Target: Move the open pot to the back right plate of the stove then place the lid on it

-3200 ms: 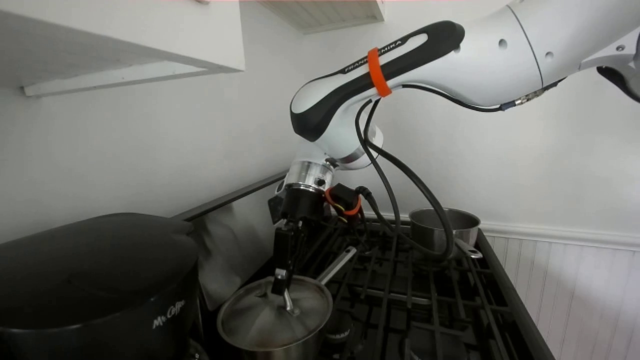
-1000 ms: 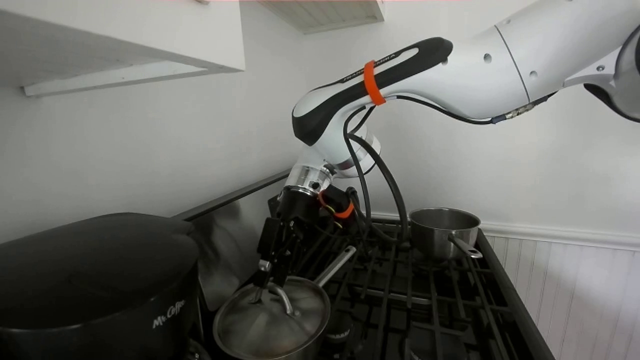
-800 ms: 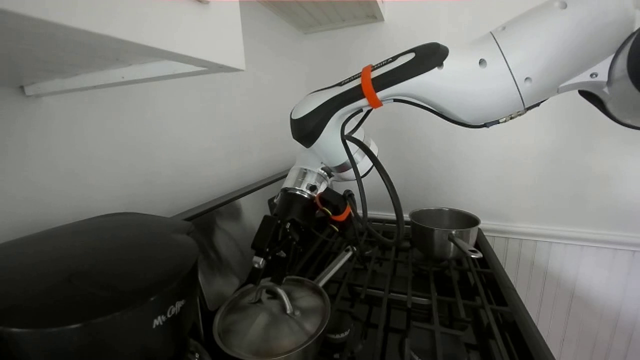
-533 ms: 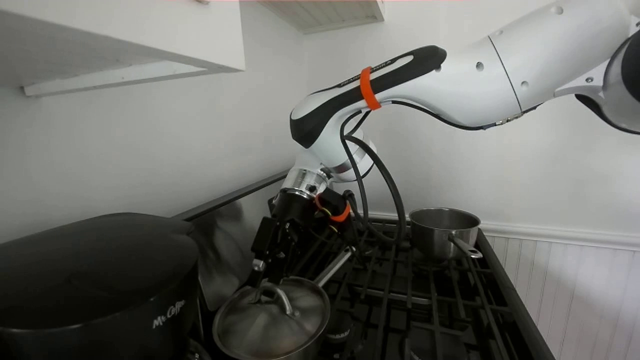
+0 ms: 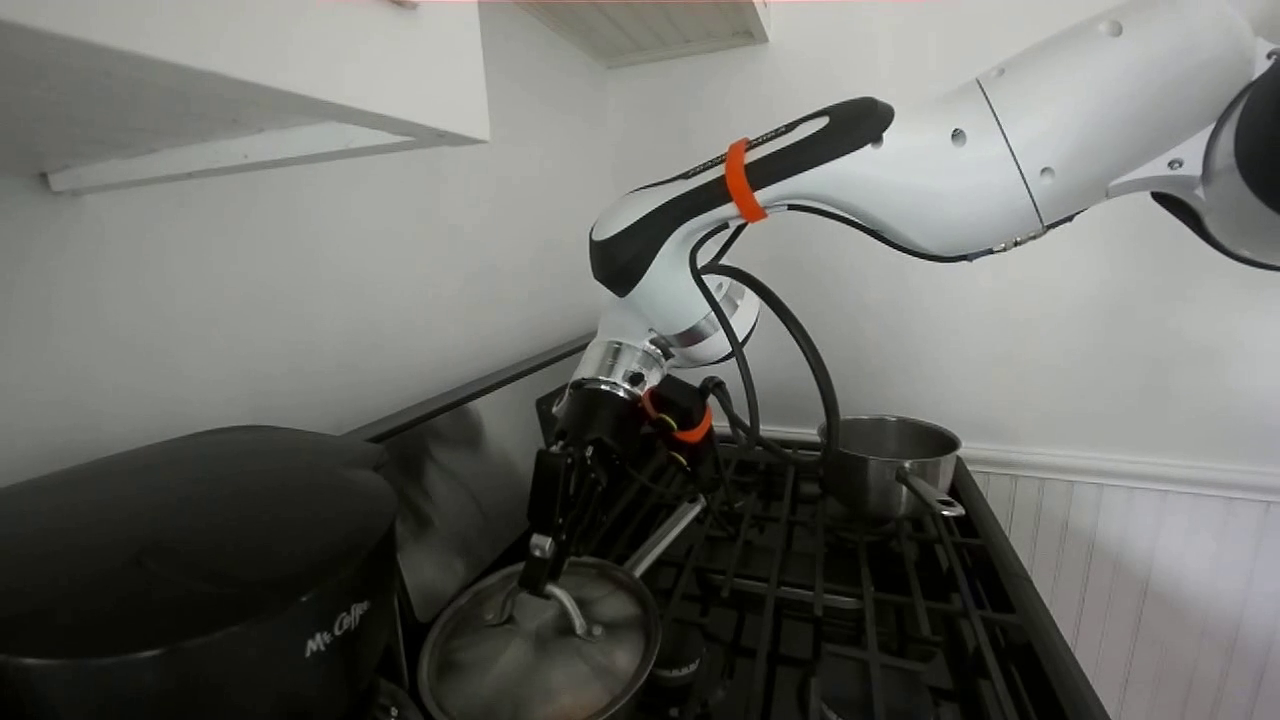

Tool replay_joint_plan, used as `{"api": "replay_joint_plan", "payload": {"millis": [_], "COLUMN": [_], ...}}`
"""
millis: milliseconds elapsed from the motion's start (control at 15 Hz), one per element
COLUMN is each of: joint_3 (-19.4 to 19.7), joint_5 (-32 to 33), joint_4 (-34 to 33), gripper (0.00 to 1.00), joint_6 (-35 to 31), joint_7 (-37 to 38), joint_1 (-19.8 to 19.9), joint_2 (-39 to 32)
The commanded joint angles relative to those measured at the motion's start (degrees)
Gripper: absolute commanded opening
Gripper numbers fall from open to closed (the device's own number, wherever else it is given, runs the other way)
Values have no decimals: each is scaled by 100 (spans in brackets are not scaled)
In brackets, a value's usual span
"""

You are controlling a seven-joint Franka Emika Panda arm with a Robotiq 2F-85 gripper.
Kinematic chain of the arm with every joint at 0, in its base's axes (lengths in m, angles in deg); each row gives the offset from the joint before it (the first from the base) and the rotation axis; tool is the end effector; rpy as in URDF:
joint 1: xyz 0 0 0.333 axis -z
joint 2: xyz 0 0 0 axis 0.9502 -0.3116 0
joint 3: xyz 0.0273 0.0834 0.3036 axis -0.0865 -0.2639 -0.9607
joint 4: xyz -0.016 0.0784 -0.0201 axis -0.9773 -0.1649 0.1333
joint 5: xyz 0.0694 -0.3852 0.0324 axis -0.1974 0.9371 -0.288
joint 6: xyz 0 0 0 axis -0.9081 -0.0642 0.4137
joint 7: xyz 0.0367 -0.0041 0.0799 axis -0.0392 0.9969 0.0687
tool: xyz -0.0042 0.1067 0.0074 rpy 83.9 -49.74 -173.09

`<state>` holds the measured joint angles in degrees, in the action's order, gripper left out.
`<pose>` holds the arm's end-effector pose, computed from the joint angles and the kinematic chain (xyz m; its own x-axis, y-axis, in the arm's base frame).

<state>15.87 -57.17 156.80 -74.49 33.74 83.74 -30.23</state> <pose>0.7290 0.0278 0.3079 0.9605 0.2710 0.0627 0.2193 -0.5991 -0.7701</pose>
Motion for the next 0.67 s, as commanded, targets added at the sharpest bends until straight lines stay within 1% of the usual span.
{"api": "replay_joint_plan", "payload": {"millis": [0,200,600], "joint_3": [-1,10,109], "joint_5": [-146,-199,-325], "joint_4": [-284,-267,140], "gripper": [4,4,4], "joint_6": [330,310,143], "joint_7": [-124,-219,-506], "joint_1": [12,32,268], "joint_2": [-206,-200,251]}}
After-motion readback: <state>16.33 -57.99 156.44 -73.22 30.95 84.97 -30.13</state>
